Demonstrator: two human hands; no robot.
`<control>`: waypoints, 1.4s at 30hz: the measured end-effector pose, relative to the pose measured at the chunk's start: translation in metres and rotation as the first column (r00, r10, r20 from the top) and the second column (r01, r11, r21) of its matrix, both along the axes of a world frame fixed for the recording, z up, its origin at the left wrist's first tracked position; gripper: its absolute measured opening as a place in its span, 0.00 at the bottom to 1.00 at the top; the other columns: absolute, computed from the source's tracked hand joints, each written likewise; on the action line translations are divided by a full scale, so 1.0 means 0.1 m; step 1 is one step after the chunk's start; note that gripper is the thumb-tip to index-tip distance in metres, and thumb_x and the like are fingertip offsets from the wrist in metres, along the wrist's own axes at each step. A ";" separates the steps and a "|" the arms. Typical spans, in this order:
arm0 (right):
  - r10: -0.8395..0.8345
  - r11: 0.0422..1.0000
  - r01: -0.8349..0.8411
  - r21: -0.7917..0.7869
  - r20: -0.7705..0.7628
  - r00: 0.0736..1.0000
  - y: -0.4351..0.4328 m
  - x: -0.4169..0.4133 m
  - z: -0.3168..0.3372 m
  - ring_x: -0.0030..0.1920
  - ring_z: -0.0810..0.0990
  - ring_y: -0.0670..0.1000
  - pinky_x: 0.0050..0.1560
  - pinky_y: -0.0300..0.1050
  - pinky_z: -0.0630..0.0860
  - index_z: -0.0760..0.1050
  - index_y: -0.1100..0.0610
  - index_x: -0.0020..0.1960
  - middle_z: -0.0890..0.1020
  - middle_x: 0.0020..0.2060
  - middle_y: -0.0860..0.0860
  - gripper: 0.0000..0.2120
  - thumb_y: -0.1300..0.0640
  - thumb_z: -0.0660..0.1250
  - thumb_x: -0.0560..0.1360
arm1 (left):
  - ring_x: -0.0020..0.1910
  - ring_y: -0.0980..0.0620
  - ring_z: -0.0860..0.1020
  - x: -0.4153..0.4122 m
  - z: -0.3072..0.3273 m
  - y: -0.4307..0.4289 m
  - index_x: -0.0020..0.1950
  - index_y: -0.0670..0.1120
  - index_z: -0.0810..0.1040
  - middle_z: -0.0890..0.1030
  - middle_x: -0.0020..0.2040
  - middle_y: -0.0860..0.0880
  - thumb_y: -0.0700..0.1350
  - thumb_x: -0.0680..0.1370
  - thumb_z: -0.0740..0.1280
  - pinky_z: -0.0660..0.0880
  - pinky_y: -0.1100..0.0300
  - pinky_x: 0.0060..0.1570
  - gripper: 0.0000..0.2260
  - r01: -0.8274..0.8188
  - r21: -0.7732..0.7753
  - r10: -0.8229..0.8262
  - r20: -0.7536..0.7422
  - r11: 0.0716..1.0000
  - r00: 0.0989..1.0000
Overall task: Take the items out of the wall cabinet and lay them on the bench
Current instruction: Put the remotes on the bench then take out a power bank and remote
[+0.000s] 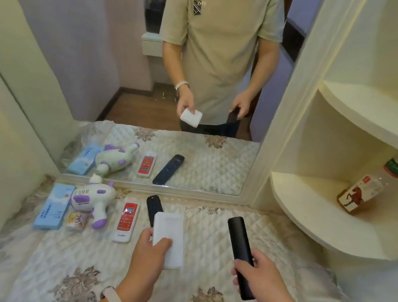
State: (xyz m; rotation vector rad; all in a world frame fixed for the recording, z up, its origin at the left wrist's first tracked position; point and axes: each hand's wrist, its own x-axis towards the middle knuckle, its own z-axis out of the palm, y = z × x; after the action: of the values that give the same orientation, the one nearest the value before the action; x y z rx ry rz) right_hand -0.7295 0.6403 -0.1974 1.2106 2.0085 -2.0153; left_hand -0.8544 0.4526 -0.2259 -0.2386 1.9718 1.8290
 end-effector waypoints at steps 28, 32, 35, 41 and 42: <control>0.241 0.955 -0.289 0.062 0.404 0.882 0.63 -1.93 -1.54 0.44 0.80 0.50 0.38 0.42 0.75 0.75 0.55 0.54 0.81 0.45 0.52 0.08 0.58 0.67 0.74 | 0.48 0.51 0.77 -1.37 -1.30 1.04 0.63 0.48 0.69 0.77 0.52 0.49 0.40 0.80 0.64 0.77 0.56 0.41 0.13 0.113 -0.224 -0.042 0.299 0.968 0.953; 0.253 0.933 -0.330 0.144 0.389 0.886 0.62 -1.93 -1.60 0.42 0.80 0.47 0.37 0.40 0.75 0.72 0.53 0.51 0.80 0.44 0.50 0.06 0.57 0.67 0.75 | 0.52 0.48 0.78 -1.38 -1.36 1.05 0.68 0.46 0.70 0.79 0.56 0.48 0.40 0.78 0.64 0.78 0.49 0.54 0.18 0.208 -0.305 -0.130 0.256 0.929 0.958; 0.279 0.890 -0.395 0.227 0.413 0.867 0.59 -1.87 -1.58 0.40 0.81 0.49 0.39 0.45 0.79 0.72 0.52 0.53 0.80 0.42 0.50 0.09 0.54 0.66 0.74 | 0.51 0.48 0.76 -1.41 -1.31 1.05 0.68 0.45 0.70 0.77 0.55 0.49 0.39 0.76 0.65 0.75 0.56 0.49 0.19 0.307 -0.395 -0.246 0.198 0.866 0.949; 0.327 0.741 -0.530 0.412 0.467 0.821 0.61 -1.79 -1.41 0.44 0.79 0.50 0.45 0.51 0.80 0.72 0.52 0.59 0.76 0.51 0.50 0.15 0.48 0.63 0.75 | 0.55 0.45 0.74 -1.48 -1.13 0.97 0.69 0.42 0.68 0.70 0.65 0.42 0.46 0.75 0.66 0.71 0.58 0.53 0.23 0.446 -0.587 -0.456 0.143 0.676 0.878; 0.336 0.719 -0.547 0.429 0.474 0.814 0.62 -1.75 -1.37 0.46 0.79 0.50 0.46 0.50 0.79 0.71 0.52 0.60 0.76 0.53 0.50 0.16 0.48 0.62 0.75 | 0.59 0.44 0.73 -1.46 -1.09 0.95 0.72 0.42 0.66 0.68 0.68 0.42 0.46 0.76 0.66 0.69 0.58 0.55 0.25 0.451 -0.593 -0.465 0.142 0.667 0.874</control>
State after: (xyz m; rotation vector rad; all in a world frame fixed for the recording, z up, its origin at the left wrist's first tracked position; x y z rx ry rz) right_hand -0.9045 0.7028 -0.3342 0.9141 2.4368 -0.9235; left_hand -1.0003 0.5479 -0.3347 0.0964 2.3201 0.8368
